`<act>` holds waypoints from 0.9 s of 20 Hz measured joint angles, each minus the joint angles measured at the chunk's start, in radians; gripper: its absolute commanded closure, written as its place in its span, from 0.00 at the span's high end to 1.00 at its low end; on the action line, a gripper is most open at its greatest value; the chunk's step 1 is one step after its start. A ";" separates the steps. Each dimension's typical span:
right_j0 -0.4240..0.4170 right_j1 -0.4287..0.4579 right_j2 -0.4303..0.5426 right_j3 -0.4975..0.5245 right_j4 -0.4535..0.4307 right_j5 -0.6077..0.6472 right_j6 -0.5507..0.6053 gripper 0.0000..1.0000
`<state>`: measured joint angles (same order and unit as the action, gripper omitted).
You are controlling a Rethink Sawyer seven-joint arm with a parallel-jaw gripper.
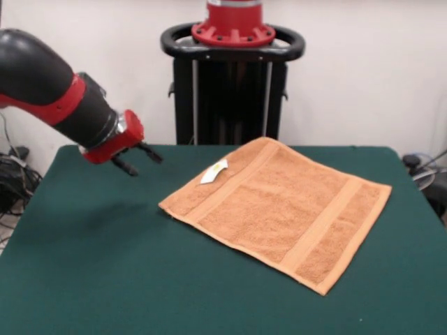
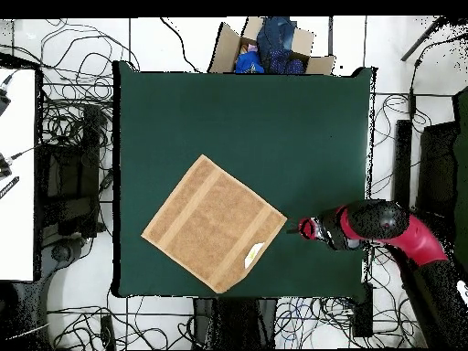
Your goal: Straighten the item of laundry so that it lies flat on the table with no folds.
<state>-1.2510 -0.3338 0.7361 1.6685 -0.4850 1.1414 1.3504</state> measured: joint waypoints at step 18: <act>0.388 -0.346 -0.164 0.330 -0.001 -0.742 0.223 1.00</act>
<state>-0.8628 -0.6800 0.5718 1.9990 -0.4859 0.3993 1.5735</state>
